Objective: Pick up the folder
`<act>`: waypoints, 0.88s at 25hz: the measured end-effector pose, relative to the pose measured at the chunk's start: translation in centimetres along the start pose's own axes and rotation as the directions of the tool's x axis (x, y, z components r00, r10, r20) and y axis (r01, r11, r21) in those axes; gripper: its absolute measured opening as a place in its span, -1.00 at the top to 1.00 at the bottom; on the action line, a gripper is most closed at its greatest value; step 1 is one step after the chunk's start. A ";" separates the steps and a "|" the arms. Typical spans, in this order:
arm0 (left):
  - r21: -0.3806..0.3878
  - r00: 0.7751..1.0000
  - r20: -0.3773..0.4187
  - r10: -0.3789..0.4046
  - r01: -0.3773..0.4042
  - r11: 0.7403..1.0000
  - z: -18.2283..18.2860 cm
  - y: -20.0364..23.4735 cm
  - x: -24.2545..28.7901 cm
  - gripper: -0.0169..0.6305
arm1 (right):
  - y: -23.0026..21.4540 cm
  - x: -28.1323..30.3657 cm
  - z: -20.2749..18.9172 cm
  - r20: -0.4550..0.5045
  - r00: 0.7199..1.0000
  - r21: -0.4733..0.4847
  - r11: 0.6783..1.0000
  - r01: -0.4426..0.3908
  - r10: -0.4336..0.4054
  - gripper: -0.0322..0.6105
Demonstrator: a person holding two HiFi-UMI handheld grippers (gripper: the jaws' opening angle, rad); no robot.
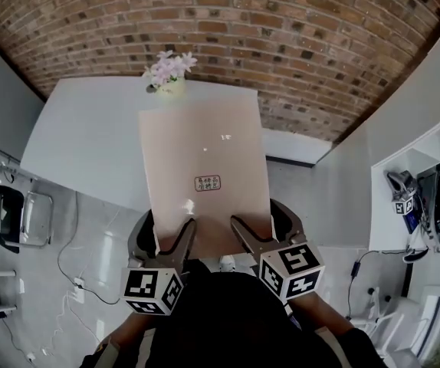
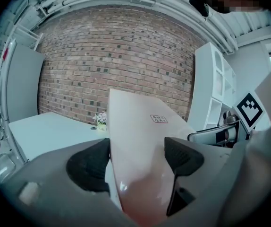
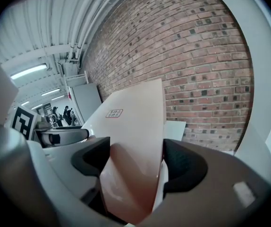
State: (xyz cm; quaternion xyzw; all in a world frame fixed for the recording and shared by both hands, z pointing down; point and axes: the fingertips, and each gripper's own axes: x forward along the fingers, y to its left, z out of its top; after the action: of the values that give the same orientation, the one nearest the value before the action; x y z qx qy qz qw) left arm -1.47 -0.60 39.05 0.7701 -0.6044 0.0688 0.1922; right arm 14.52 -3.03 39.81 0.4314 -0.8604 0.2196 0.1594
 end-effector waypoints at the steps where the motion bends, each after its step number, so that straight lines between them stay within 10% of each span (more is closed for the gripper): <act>1: 0.002 1.000 0.005 -0.001 0.001 1.000 0.0 -0.4 -0.4 -0.18 | 0.1 -0.6 -0.1 0.003 1.000 -0.002 1.000 0.004 -0.004 -0.22; 22: 0.007 0.999 0.033 0.007 -0.008 1.000 -1.5 -2.1 -3.5 -0.18 | 1.4 -3.8 -2.3 0.014 1.000 -0.017 1.000 0.025 -0.025 -0.20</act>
State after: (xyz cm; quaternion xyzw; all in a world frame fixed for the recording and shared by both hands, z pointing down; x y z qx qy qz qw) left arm -0.19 3.54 38.79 0.7696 -0.6100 0.0591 0.1791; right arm 15.82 1.48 39.69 0.4422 -0.8578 0.2072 0.1600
